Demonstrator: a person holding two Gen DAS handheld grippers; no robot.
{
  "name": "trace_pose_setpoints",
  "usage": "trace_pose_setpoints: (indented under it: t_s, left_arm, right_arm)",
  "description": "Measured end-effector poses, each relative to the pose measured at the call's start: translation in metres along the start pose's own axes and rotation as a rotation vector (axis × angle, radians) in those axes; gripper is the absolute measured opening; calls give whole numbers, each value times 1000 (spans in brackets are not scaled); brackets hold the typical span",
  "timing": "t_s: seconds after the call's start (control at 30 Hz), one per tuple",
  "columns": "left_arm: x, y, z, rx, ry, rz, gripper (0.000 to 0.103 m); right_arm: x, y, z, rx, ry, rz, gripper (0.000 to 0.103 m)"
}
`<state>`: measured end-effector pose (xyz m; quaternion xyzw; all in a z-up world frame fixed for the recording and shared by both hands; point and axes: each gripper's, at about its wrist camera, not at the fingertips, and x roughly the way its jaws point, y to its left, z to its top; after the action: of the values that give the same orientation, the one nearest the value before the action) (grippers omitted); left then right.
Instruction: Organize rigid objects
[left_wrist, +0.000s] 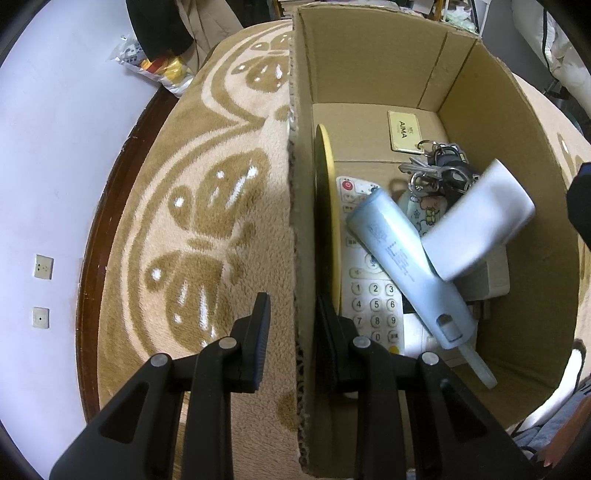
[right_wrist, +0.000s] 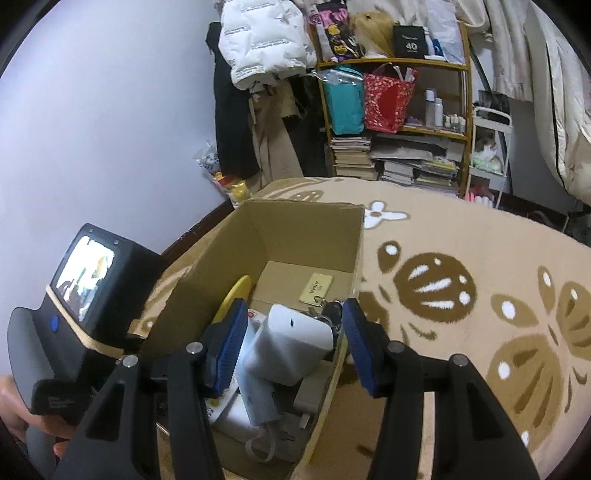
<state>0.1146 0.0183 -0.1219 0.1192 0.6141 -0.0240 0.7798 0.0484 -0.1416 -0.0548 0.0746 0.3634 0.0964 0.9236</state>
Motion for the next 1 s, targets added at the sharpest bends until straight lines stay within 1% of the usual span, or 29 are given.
trace_pose_setpoints:
  t_s: [0.13, 0.2, 0.23, 0.3, 0.47, 0.57, 0.6, 0.63, 0.67, 0.8, 0.87, 1.0]
  left_arm:
    - [-1, 1, -1, -6, -7, -5, 25]
    - [-3, 2, -3, -8, -13, -9, 25]
    - [-4, 2, -4, -13, -16, -12, 25]
    - [-6, 5, -5, -40, -24, -23, 25]
    - [-24, 14, -10, -89, -104, -67, 25]
    - [-34, 15, -16, -103, -135, -78, 25]
    - [-37, 15, -18, -103, -147, -77, 25]
    - [-41, 14, -20, -99, -160, -71, 25]
    - [-44, 14, -22, -95, -171, -66, 25]
    - [-56, 13, -29, -76, -218, -63, 25]
    - [-65, 9, -35, -61, -249, -36, 25]
    - [-79, 2, -44, -32, -289, -26, 25]
  right_arm:
    - [-2, -7, -3, 31, 8, -11, 57]
    - [-5, -10, -4, 50, 4, -29, 59]
    - [-6, -11, -5, 59, 0, -43, 62]
    - [-8, -13, -8, 74, -4, -53, 64]
    - [-14, -13, -13, 76, 8, -72, 66]
    - [-25, -13, -13, 62, -12, -94, 66]
    - [-30, -14, -14, 52, -25, -113, 68]
    - [-34, -13, -15, 42, -34, -131, 75]
    - [-38, -14, -16, 34, -38, -143, 77]
    - [-52, -18, -19, 37, -46, -154, 77]
    - [-60, -22, -21, 43, -50, -160, 78]
    - [-78, -27, -25, 48, -61, -168, 79]
